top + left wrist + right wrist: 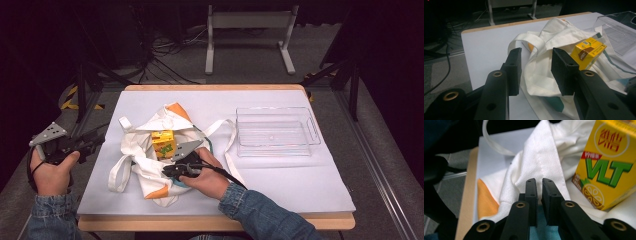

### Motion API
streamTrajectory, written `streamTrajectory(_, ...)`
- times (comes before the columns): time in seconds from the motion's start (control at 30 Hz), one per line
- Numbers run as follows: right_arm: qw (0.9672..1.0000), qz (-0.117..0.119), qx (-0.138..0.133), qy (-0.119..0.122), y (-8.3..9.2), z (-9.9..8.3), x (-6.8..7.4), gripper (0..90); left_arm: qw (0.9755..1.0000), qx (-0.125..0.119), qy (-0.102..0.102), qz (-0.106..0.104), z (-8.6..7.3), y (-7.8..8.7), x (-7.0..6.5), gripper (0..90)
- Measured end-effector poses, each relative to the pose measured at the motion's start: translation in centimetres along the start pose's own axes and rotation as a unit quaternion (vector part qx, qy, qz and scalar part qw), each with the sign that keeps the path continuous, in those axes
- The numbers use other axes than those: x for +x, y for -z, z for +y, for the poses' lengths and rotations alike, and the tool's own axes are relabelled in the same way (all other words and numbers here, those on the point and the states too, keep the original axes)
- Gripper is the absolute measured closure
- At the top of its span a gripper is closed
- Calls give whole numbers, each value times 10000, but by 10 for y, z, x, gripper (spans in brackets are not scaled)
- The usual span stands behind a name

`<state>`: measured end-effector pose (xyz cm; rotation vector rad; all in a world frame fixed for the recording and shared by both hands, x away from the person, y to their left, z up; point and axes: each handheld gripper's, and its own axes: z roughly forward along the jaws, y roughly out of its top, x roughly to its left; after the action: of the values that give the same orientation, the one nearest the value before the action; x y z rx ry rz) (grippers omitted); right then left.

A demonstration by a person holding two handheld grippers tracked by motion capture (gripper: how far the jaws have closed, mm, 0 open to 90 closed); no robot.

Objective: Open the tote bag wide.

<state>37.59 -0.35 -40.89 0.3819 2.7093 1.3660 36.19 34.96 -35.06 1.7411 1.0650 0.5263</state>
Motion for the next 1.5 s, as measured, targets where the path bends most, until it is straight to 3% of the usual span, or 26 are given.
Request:
streamTrajectory(0.23,9997,-31,227,57,-13,-12,0,820,10000,13,26,13,-1,0,1,599)
streamTrajectory(0.43,10000,-9,74,15,-6,-8,-1,755,10000,46,-21,-6,0,-1,-1,556)
streamTrajectory(0.7,9994,-61,-338,-30,18,10,-4,660,10000,73,-22,-17,3,-4,-1,510)
streamTrajectory(1.07,9972,-347,-644,-163,45,34,-25,472,9999,25,-52,-88,11,-11,-1,497)
streamTrajectory(1.3,9960,-648,-525,-307,43,45,-40,382,9999,18,-62,-129,11,-13,0,492)
streamTrajectory(1.5,9959,-691,-504,-307,39,51,-51,365,9999,10,-61,-115,10,-10,0,488)
